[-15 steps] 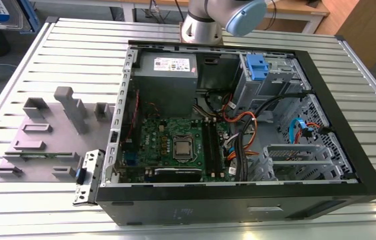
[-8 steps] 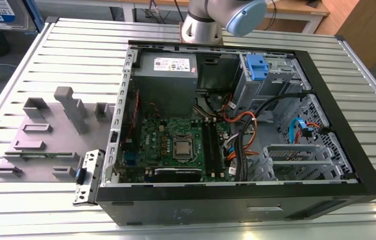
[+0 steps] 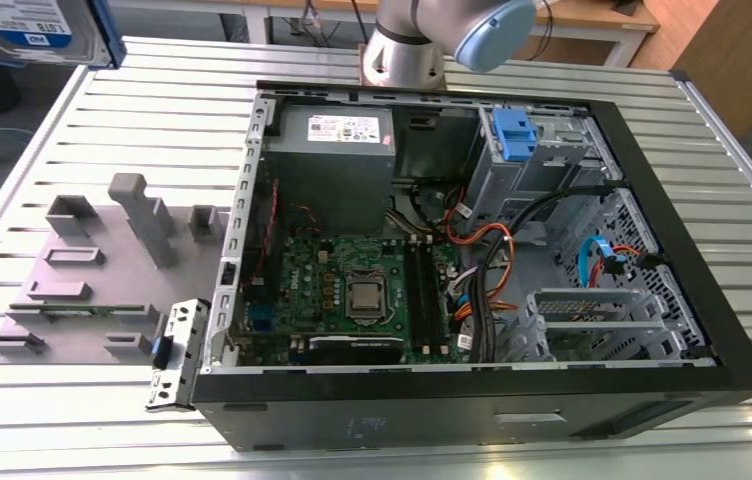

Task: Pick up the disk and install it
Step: 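Pick up the disk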

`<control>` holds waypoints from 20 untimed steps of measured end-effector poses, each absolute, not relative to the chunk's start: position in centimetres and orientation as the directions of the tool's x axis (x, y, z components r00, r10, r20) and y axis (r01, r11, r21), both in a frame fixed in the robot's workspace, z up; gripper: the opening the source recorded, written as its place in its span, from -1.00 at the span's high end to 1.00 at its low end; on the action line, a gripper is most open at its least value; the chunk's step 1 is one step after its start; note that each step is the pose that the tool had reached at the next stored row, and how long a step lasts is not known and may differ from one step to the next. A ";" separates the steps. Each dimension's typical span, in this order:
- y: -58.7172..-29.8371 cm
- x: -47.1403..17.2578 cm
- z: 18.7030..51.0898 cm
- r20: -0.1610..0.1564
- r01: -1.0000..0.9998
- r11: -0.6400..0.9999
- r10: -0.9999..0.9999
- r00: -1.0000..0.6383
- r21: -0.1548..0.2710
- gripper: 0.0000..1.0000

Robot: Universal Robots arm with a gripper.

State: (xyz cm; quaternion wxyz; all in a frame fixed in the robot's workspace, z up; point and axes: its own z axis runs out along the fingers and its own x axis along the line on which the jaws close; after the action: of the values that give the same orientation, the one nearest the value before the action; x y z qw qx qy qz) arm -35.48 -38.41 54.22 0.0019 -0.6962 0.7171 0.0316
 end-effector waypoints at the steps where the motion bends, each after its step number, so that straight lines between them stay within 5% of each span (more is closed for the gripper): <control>1: -38.4 -35.0 54.2 -0.047 -0.999 0.028 -0.998 -0.030 0.043 0.31; 20: -38.4 -26.5 52.7 -0.047 -0.999 0.029 -0.998 -0.031 0.043 0.31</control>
State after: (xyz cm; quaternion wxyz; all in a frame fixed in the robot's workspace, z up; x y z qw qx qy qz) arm -26.54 -38.41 52.71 0.0019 -0.6962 0.7171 0.0316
